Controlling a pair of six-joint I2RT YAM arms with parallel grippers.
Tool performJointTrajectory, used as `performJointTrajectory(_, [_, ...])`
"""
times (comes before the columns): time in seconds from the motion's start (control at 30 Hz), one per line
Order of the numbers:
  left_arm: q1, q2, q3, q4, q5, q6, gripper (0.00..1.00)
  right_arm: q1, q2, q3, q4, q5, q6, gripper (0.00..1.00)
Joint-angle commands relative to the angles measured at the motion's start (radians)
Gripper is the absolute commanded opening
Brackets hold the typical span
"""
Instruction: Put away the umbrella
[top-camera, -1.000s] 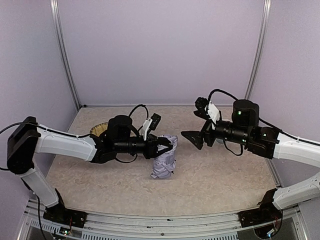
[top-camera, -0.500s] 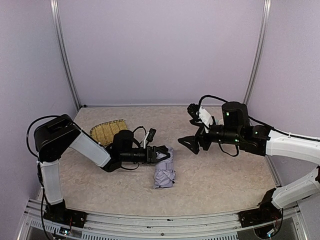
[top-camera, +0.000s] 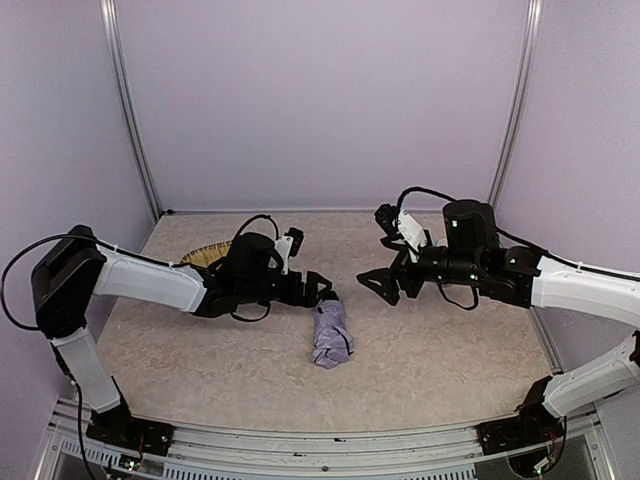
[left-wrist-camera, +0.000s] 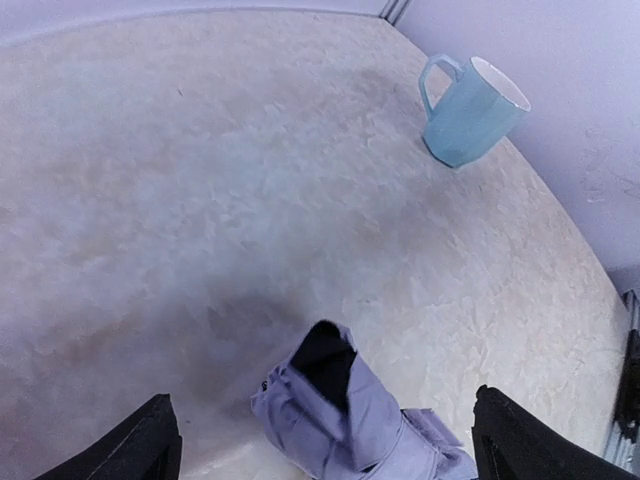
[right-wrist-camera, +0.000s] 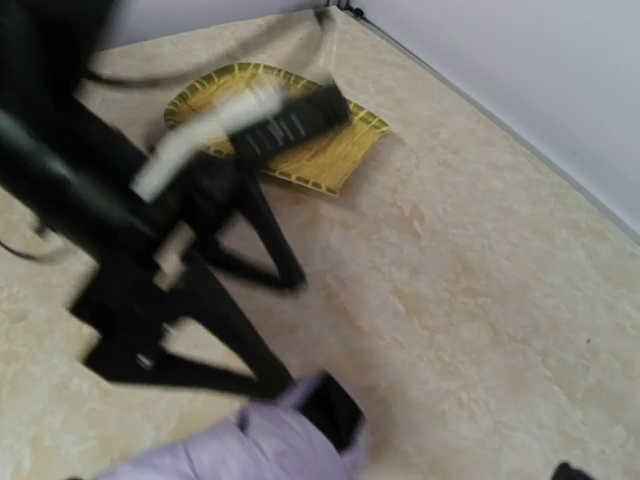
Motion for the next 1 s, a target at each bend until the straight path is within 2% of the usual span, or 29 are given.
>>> performJointTrajectory(0.0, [-0.044,-0.154,0.010,-0.178,-0.279,0.189,0.99,-0.037,-0.026,0.000,-0.009,0.021,0.027,1.00])
performJointTrajectory(0.2, [-0.043,-0.327,-0.057,-0.163,-0.408,0.354,0.99,-0.128,-0.034,-0.047,0.007,0.074,0.081,1.00])
performJointTrajectory(0.37, [-0.001,-0.467,-0.153,-0.123,-0.598,0.446,0.99,-0.276,-0.119,-0.144,0.041,0.075,0.134,1.00])
performJointTrajectory(0.43, [0.062,-0.519,-0.208,-0.085,-0.634,0.434,0.99,-0.368,-0.158,-0.176,0.057,0.061,0.148,1.00])
performJointTrajectory(0.7, [0.369,-0.696,-0.398,0.032,-0.631,0.347,0.99,-0.783,-0.304,-0.325,0.196,0.013,0.233,1.00])
performJointTrajectory(0.87, [0.583,-0.805,-0.542,0.143,-0.566,0.312,0.99,-0.921,-0.362,-0.475,0.353,0.041,0.233,1.00])
performJointTrajectory(0.97, [0.692,-0.825,-0.602,0.208,-0.539,0.278,0.99,-0.952,-0.357,-0.577,0.521,0.089,0.264,1.00])
